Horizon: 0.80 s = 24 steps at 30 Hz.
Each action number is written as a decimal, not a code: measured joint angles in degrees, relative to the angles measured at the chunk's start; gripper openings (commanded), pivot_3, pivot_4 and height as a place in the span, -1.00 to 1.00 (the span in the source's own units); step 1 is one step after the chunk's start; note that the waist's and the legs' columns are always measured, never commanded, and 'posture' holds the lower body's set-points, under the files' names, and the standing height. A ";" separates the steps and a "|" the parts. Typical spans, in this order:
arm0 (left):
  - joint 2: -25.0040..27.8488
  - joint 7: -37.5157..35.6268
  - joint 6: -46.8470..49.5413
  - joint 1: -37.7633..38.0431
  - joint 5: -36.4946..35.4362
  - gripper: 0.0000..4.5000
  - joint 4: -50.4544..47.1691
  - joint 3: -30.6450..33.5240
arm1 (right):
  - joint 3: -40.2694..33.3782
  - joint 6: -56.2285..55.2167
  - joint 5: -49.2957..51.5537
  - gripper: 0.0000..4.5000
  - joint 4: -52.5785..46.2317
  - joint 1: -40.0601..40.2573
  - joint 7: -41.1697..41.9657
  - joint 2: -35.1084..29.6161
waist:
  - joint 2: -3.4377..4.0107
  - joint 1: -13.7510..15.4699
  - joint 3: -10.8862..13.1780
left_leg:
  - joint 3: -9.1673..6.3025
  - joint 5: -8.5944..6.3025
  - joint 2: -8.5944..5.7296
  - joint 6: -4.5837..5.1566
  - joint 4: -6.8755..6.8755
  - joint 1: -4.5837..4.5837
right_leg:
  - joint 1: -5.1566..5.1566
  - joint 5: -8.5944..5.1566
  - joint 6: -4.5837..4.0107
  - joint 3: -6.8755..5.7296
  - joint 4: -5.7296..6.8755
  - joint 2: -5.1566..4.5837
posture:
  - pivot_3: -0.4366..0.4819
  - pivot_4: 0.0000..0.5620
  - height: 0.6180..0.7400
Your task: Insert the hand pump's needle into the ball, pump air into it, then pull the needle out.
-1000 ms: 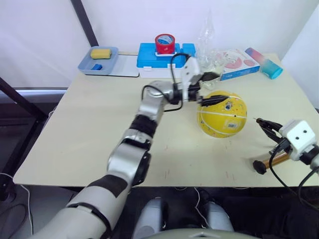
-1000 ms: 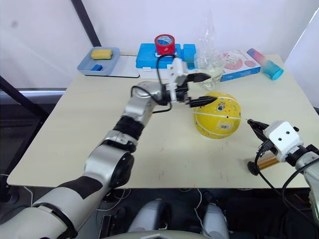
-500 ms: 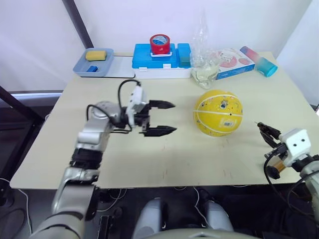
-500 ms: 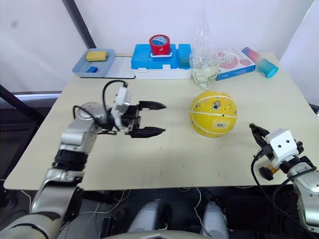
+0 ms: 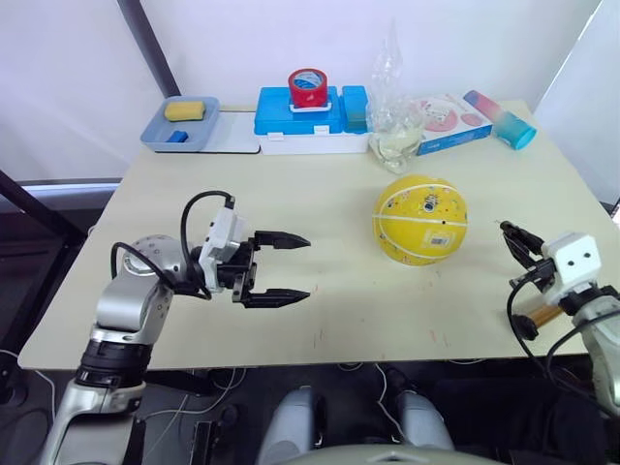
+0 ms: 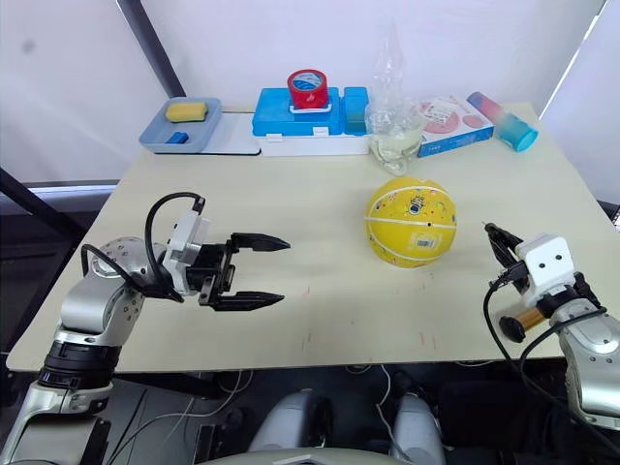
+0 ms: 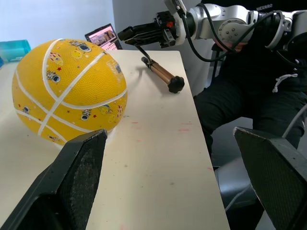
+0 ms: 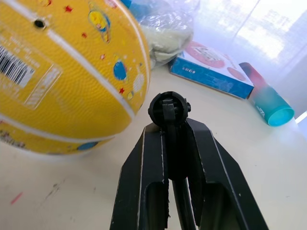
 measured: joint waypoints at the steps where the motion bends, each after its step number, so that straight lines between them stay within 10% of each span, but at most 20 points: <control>1: 0.01 0.08 -0.01 0.13 -0.14 1.00 0.01 0.00 | 0.00 0.16 0.15 -0.98 0.00 -0.25 -0.14 0.06 | 0.00 -0.01 0.00 | 0.01 0.01 0.01 -0.01 0.00 0.00 | -0.02 -0.02 -0.03 0.00 0.03 0.02 | -0.05 -0.47 0.82; 24: -0.23 1.52 -0.30 -0.41 -0.34 1.00 0.10 -0.45 | 2.26 11.13 2.54 -0.98 -2.00 -10.12 -4.37 -1.89 | 0.01 0.03 0.02 | 0.06 0.03 0.10 -0.05 -0.04 -0.02 | -0.08 -0.16 -0.05 -0.03 0.07 0.07 | -0.05 -0.47 0.82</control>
